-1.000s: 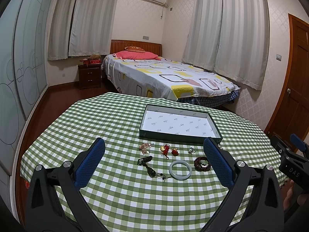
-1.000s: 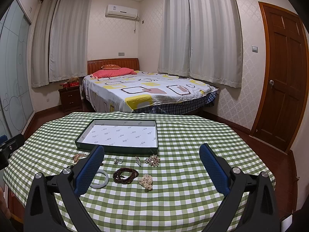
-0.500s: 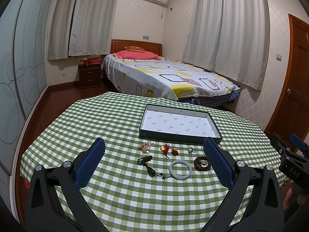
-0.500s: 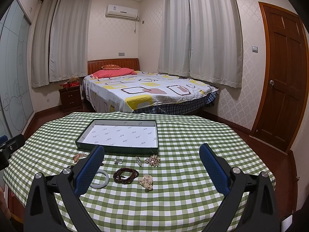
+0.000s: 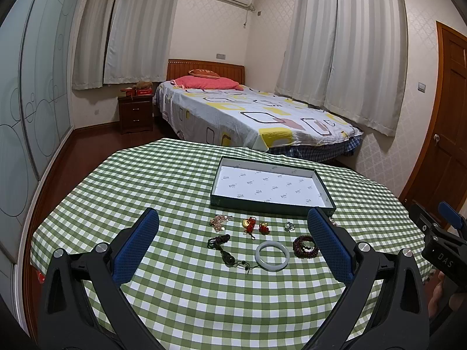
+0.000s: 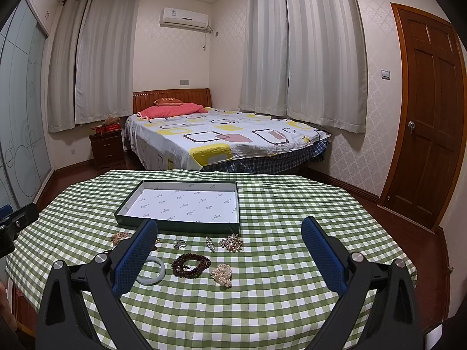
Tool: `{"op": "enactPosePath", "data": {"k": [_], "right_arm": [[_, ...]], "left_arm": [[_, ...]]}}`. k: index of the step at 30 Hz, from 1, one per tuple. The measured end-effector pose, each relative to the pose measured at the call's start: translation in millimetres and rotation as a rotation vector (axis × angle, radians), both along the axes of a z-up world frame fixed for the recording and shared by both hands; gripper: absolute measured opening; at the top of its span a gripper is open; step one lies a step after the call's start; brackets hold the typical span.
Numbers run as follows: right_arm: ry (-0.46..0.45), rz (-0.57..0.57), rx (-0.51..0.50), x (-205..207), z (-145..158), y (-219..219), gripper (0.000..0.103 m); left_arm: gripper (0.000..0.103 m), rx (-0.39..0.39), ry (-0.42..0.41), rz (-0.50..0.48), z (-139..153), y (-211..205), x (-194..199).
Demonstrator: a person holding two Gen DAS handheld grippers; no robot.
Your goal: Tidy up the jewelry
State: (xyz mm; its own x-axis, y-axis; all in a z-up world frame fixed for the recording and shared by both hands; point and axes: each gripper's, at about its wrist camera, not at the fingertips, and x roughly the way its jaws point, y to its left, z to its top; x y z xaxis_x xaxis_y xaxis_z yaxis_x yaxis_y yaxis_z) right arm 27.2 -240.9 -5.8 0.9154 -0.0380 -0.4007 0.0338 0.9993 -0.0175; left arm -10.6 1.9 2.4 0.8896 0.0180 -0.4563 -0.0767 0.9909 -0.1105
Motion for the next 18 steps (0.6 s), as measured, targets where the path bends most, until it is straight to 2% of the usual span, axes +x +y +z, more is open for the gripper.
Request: {"op": "enactPosePath", "data": {"k": [11,18], "right_arm": [[0.009,0.004,0.005,2.0,-3.9,1.9,0.096],[0.047,0.012,0.024,20.9,-35.3,2.6,0.096]], "left_arm": [[0.099,-0.005,0.018,-0.008,-8.0,-1.2,5.2],[0.099,0.013,0.090,-0.012,-43.5,-1.2,28.1]]}}
